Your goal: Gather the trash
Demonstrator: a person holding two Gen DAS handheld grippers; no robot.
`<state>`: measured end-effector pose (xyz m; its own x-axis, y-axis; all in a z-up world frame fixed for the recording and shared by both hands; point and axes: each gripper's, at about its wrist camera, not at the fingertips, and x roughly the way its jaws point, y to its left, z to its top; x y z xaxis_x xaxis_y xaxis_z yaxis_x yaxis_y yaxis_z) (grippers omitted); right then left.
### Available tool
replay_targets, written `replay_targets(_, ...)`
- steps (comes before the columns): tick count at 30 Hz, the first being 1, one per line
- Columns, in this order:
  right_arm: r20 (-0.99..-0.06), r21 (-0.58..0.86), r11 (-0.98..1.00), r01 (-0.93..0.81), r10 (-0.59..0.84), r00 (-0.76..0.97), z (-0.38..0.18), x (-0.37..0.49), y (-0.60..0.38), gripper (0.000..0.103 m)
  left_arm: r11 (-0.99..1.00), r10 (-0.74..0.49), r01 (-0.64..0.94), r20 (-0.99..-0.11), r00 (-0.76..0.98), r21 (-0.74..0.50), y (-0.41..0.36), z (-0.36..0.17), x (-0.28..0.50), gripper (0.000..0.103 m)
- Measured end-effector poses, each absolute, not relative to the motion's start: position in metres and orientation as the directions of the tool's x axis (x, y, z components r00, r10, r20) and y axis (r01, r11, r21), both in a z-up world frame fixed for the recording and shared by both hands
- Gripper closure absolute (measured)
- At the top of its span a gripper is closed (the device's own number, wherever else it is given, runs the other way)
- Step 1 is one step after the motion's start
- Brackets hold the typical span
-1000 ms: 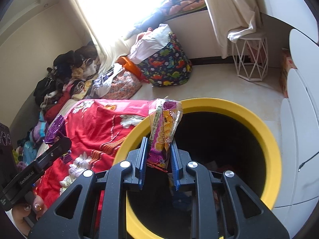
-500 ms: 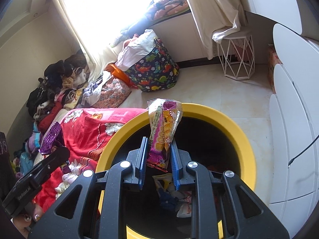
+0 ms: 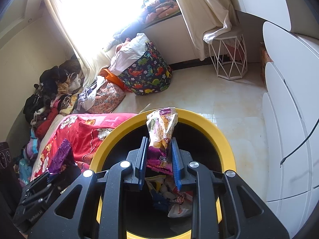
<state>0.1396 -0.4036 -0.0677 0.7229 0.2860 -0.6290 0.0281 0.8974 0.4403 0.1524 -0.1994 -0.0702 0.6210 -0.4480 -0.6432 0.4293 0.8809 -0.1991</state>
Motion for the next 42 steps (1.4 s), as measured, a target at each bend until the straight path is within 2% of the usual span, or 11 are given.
replay_targets(12,-0.629,0.447,0.893,0.051,0.273,0.728,-0.067,0.133,-0.412,0.080,0.857,-0.465,0.479,-0.681,0.565,-0.188,-0.222,-0.083,0.156,0.078)
replay_targets(18,-0.634,0.455,0.888,0.071,0.267,0.726,-0.069,0.129,-0.420,0.070,0.856,-0.465,0.482,-0.685,0.561,-0.187,-0.224,-0.084,0.154,0.063)
replay_targets(20,-0.634,0.458,0.886,0.075,0.266,0.727,-0.068,0.127,-0.421,0.062,0.858,-0.462,0.478,-0.685,0.563,-0.187,-0.224,-0.084,0.154,0.053)
replay_targets(22,-0.632,0.462,0.883,0.079,0.265,0.728,-0.067,0.125,-0.423,0.054,0.858,-0.466,0.476,-0.684,0.561,-0.194,-0.222,-0.084,0.154,0.046)
replay_targets(25,-0.631,0.463,0.883,0.084,0.261,0.731,-0.064,0.122,-0.424,0.048,0.861,-0.459,0.472,-0.686,0.565,-0.188,-0.220,-0.083,0.153,0.038)
replay_targets(26,-0.628,0.465,0.881,0.085,0.261,0.733,-0.063,0.120,-0.425,0.040,0.863,-0.458,0.469,-0.685,0.567,-0.188,-0.219,-0.082,0.153,0.034)
replay_targets(29,-0.617,0.467,0.880,0.085,0.255,0.744,-0.058,0.115,-0.427,0.033,0.865,-0.459,0.461,-0.682,0.569,-0.198,-0.215,-0.082,0.152,0.021)
replay_targets(33,-0.609,0.457,0.886,0.083,0.244,0.755,-0.052,0.109,-0.427,0.028,0.873,-0.451,0.443,-0.686,0.571,-0.205,-0.211,-0.082,0.154,0.016)
replay_targets(34,-0.608,0.456,0.886,0.083,0.243,0.756,-0.051,0.109,-0.427,0.027,0.873,-0.451,0.438,-0.690,0.566,-0.212,-0.211,-0.082,0.155,0.011)
replay_targets(42,-0.601,0.447,0.891,0.083,0.230,0.766,-0.046,0.100,-0.426,0.025,0.888,-0.434,0.407,-0.686,0.584,-0.215,-0.201,-0.079,0.154,0.011)
